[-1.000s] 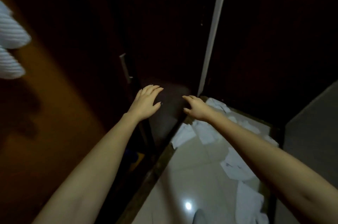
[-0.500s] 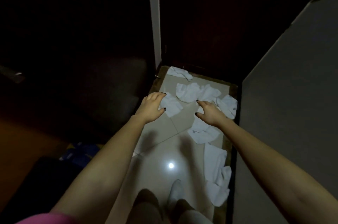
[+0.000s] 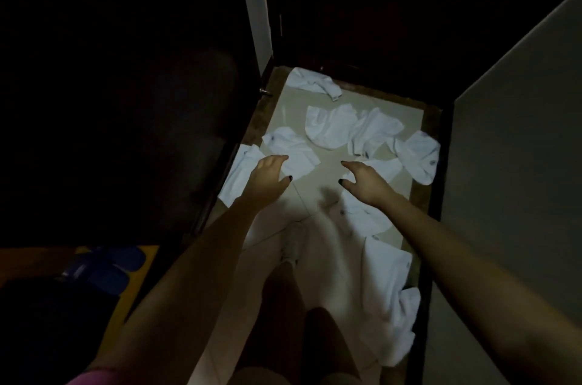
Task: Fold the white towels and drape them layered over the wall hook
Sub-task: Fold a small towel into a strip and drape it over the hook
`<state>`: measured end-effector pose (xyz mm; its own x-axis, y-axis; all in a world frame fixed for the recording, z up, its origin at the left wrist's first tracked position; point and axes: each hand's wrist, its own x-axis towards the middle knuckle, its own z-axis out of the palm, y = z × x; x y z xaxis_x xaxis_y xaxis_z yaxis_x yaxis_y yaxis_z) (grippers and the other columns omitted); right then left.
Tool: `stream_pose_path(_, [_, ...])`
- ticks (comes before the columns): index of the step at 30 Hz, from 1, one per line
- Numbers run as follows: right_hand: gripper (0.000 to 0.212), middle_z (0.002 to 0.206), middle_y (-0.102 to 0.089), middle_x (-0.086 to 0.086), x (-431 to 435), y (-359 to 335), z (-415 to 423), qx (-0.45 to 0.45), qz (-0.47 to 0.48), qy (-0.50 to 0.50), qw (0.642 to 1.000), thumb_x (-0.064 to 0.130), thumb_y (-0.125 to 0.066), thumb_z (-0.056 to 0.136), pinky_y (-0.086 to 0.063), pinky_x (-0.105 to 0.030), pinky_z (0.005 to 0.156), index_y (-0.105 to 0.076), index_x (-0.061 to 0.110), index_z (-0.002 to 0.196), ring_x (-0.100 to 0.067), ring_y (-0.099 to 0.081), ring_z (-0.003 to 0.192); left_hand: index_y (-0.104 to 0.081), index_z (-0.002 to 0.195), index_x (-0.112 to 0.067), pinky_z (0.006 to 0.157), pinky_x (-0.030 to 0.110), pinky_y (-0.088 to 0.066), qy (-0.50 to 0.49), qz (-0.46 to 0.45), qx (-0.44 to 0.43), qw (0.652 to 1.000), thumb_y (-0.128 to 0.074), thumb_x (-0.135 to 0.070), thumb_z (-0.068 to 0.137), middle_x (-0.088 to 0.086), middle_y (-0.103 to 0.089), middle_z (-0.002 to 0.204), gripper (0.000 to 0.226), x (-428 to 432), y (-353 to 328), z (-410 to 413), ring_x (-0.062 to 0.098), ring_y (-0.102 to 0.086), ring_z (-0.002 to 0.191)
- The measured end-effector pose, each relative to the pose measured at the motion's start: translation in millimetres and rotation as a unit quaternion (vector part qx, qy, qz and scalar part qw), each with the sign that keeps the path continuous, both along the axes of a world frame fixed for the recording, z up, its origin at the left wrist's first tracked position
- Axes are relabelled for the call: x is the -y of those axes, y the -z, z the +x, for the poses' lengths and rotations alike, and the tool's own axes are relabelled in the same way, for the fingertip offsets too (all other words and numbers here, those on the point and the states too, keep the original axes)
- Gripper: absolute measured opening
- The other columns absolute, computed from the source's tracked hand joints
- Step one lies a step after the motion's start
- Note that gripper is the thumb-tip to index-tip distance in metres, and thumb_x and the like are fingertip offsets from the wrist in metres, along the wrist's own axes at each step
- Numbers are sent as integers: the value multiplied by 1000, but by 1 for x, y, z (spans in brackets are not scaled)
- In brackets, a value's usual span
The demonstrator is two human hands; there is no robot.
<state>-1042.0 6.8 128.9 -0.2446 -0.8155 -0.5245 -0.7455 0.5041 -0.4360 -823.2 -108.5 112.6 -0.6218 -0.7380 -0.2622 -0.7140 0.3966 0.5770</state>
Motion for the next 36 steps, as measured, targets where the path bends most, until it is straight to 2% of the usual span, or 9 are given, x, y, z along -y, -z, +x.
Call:
stream_pose_path(4, [56, 155, -37, -12, 45, 114, -16, 25, -15, 20, 999, 27, -53, 100, -28, -37, 115, -36, 10, 150, -30, -35, 141, -50, 135, -1, 107, 41, -35, -59, 40, -34, 997, -65, -16, 92, 20, -53, 135, 48, 38, 119, -24, 36, -45, 128])
stream_pose_path(11, [54, 153, -39, -15, 102, 318, -47, 50, -39, 99, 993, 25, -53, 101, -27, -32, 112, -36, 6, 149, -29, -37, 140, -54, 133, -7, 100, 43, -43, -43, 46, -14, 998, -62, -23, 95, 15, -55, 133, 43, 106, 331, -58, 33, -51, 120])
stream_pose_path(19, [51, 145, -48, -18, 157, 489, -67, 82, -95, 193, 973, 24, -53, 100, -35, -33, 106, -41, 3, 146, -32, -47, 132, -56, 131, -10, 99, 40, -44, -54, 62, -15, 997, -56, -31, 97, 12, -54, 132, 41, 154, 497, -86, 27, -54, 116])
stream_pose_path(21, [49, 141, -52, -19, 163, 521, -64, 88, -118, 222, 964, 21, -53, 100, -37, -28, 100, -44, 0, 143, -33, -50, 127, -56, 131, -11, 98, 38, -43, -75, 62, -4, 995, -56, -33, 96, 12, -54, 131, 41, 158, 529, -90, 27, -53, 116])
stream_pose_path(24, [37, 124, -62, -14, 166, 564, -51, 93, -168, 243, 951, 17, -55, 98, -36, -20, 78, -54, 2, 131, -30, -59, 112, -52, 134, -10, 98, 36, -38, -69, 50, 46, 995, -59, -37, 94, 13, -49, 135, 49, 154, 574, -88, 30, -47, 122])
stream_pose_path(28, [36, 113, -56, 4, 178, 592, -45, 105, -230, 281, 926, 17, -53, 97, -38, -15, 78, -54, 8, 132, -16, -55, 104, -54, 128, -14, 87, 37, -39, -74, -37, 36, 996, -70, -37, 85, 10, -50, 128, 51, 135, 612, -82, 32, -47, 114])
stream_pose_path(31, [26, 107, -65, -15, 190, 600, -48, 107, -195, 305, 926, 12, -53, 95, -43, -25, 72, -60, -1, 116, -31, -61, 98, -59, 108, -16, 77, 35, -37, -93, -74, 26, 993, -72, -34, 83, 10, -53, 111, 34, 132, 615, -91, 31, -49, 103])
stream_pose_path(34, [12, 98, -63, -20, 196, 602, -43, 93, -138, 367, 915, 7, -51, 92, -35, -27, 64, -59, -2, 94, -30, -58, 85, -65, 97, -14, 82, 41, -45, -83, -51, 31, 995, -72, -33, 84, 11, -53, 107, 24, 133, 613, -91, 32, -51, 101])
stream_pose_path(36, [12, 93, -61, -22, 196, 600, -39, 89, -134, 356, 921, 5, -50, 89, -35, -27, 63, -58, -1, 83, -34, -61, 85, -67, 92, -14, 81, 39, -46, -95, -15, 10, 995, -75, -31, 82, 9, -54, 106, 22, 134, 615, -84, 28, -54, 96])
